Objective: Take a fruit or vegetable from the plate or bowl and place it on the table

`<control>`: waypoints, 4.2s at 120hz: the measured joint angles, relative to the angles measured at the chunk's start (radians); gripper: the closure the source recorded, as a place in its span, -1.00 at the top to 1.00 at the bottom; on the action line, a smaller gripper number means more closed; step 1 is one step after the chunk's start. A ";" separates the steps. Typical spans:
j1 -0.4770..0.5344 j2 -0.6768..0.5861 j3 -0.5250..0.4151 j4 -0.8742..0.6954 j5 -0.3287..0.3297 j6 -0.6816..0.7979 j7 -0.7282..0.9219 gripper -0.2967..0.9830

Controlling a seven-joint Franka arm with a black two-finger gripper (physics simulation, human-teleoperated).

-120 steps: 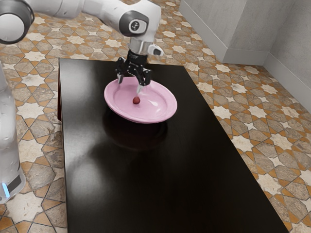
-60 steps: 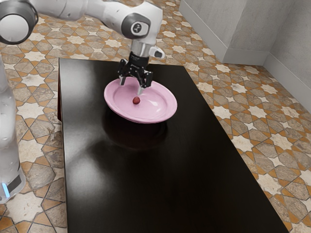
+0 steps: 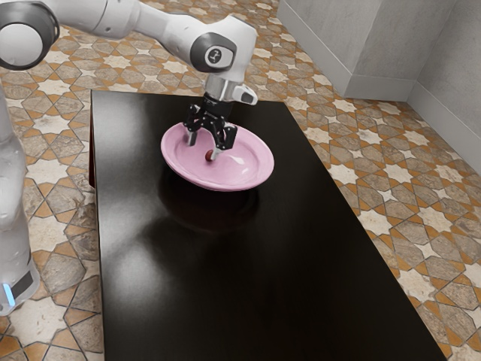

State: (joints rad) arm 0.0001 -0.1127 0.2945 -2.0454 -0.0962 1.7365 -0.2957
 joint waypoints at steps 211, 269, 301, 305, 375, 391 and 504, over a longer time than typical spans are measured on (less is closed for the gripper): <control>0.005 0.115 0.057 0.068 0.007 0.064 0.037 0.28; 0.007 0.149 0.048 0.089 0.002 0.085 0.037 0.27; -0.009 0.151 0.046 0.088 0.002 0.098 0.034 0.23; -0.011 0.151 0.046 0.088 0.001 0.099 0.033 0.23; -0.008 0.156 0.049 0.072 -0.002 0.117 0.026 0.17; -0.012 0.163 0.049 0.072 -0.002 0.122 0.025 0.11; -0.156 0.143 0.044 0.224 0.004 0.134 -0.014 -0.32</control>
State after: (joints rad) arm -0.1558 0.0307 0.3383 -1.8218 -0.0925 1.8709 -0.3100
